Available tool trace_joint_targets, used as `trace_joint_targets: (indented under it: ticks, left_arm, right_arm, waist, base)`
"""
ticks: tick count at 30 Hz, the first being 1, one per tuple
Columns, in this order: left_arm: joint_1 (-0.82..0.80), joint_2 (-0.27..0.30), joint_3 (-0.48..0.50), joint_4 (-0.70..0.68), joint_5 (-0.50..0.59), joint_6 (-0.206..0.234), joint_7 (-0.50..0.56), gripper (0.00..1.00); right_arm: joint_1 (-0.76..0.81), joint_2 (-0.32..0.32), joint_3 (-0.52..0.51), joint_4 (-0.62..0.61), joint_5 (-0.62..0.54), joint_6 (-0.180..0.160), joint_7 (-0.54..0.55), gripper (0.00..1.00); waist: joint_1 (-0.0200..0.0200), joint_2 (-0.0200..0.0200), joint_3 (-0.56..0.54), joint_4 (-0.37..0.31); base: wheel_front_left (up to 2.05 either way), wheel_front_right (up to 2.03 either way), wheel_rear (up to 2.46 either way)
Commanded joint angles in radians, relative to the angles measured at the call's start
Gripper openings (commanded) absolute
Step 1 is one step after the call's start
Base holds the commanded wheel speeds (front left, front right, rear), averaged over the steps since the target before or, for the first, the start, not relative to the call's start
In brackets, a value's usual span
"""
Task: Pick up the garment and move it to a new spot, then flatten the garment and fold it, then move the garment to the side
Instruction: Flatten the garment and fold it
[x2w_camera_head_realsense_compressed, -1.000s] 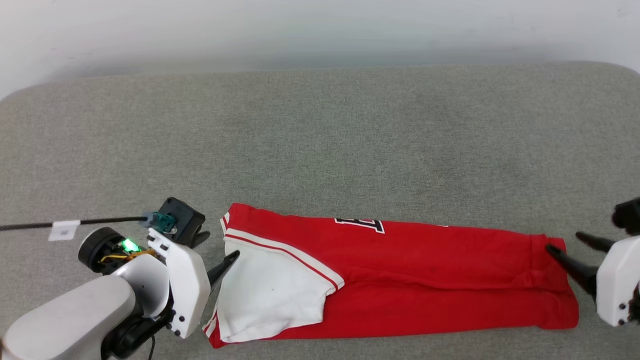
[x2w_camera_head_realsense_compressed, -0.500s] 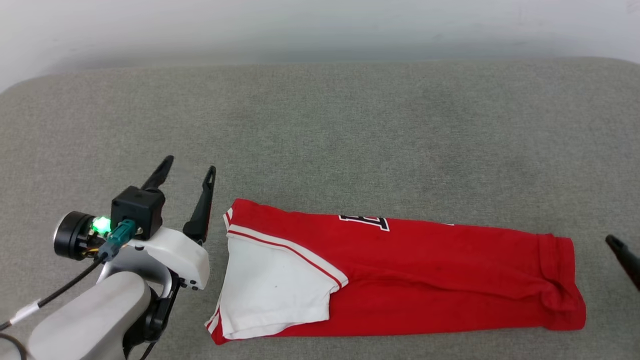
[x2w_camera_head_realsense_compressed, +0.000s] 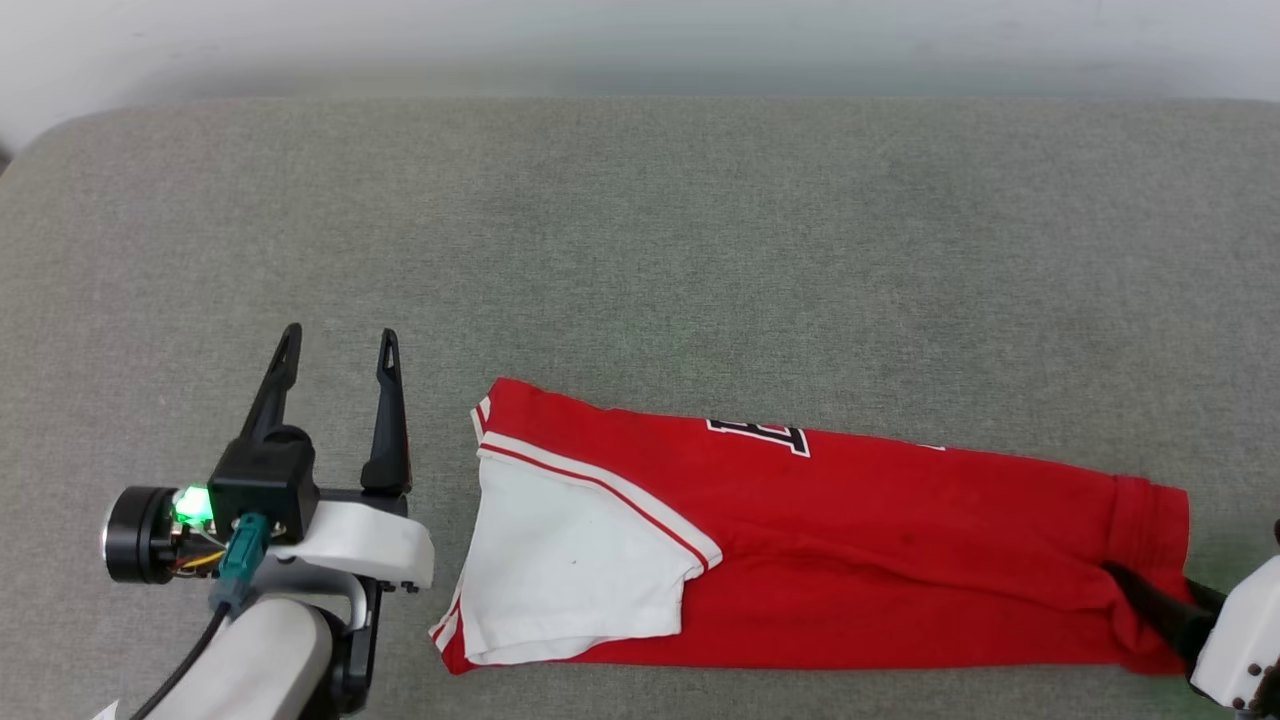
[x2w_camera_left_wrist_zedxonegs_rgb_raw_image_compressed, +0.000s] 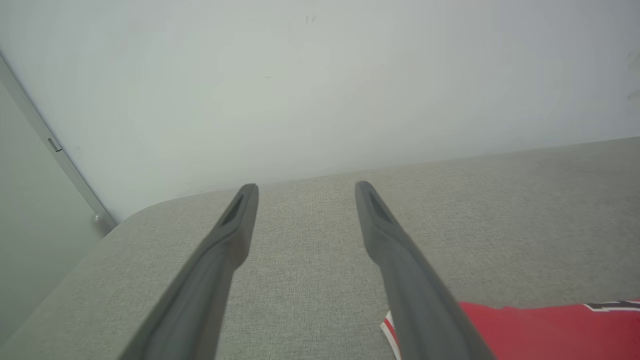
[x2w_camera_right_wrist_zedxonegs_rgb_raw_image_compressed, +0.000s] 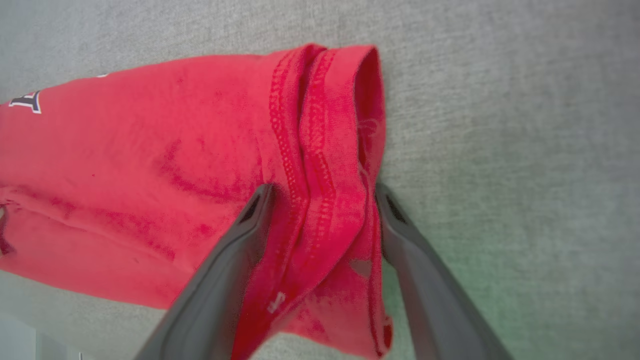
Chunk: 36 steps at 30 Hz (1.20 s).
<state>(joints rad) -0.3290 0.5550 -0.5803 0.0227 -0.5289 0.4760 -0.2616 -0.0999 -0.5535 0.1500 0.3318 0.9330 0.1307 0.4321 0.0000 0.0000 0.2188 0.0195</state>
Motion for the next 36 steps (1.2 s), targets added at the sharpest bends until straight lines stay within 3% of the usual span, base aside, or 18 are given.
trace_joint_targets:
  ticks: [1, 7, 12, 13, 14, 15, 26, 36]
  left_arm:
    - [0.014, -0.011, 0.007, -0.005, 0.009, -0.001, -0.004, 1.00]
    - [0.109, -0.113, 0.142, -0.023, 0.120, -0.026, -0.004, 1.00]
    - [0.189, -0.194, 0.247, -0.040, 0.207, -0.051, -0.004, 1.00]
    - [0.205, -0.210, 0.269, -0.042, 0.224, -0.055, -0.004, 1.00]
    - [0.219, -0.222, 0.287, -0.045, 0.242, -0.063, -0.004, 1.00]
    - [0.233, -0.237, 0.300, -0.046, 0.257, -0.071, -0.004, 1.00]
    - [0.357, -0.334, 0.393, -0.046, 0.388, -0.170, -0.004, 1.00]
    - [0.411, -0.379, 0.442, -0.034, 0.441, -0.229, -0.003, 1.00]
  right_arm:
    - [0.014, 0.027, 0.028, 0.014, 0.009, 0.000, 0.022, 1.00]
    - [0.025, 0.079, 0.117, 0.020, 0.062, 0.002, 0.078, 1.00]
    - [0.016, 0.075, 0.148, 0.043, 0.064, 0.002, 0.067, 1.00]
    - [0.012, 0.068, 0.153, 0.048, 0.065, 0.002, 0.067, 0.87]
    - [0.008, 0.061, 0.154, 0.053, 0.065, 0.002, 0.062, 0.25]
    - [0.007, 0.054, 0.155, 0.056, 0.067, 0.002, 0.059, 0.00]
    - [-0.008, -0.099, 0.085, 0.059, 0.054, -0.001, 0.022, 0.00]
    - [-0.001, -0.220, 0.018, 0.100, 0.038, -0.001, 0.079, 0.00]
  waist:
    - [0.0000, 0.0000, 0.002, 0.004]
    - [0.0000, 0.0000, 0.004, 0.017]
    - [0.0000, 0.0000, -0.005, 0.020]
    - [0.0000, 0.0000, -0.009, 0.020]
    - [0.0000, 0.0000, -0.012, 0.020]
    - [0.0000, 0.0000, -0.018, 0.020]
    - [0.0000, 0.0000, -0.093, 0.015]
    - [0.0000, 0.0000, -0.139, 0.010]
  base:
    - [0.00, 0.00, 0.00]
    - [0.00, 0.00, 0.00]
    - [0.00, 0.00, 0.00]
    - [0.00, 0.00, 0.00]
    - [0.00, 0.00, 0.00]
    - [0.00, 0.00, 0.00]
    - [0.00, 0.00, 0.00]
    - [0.00, 0.00, 0.00]
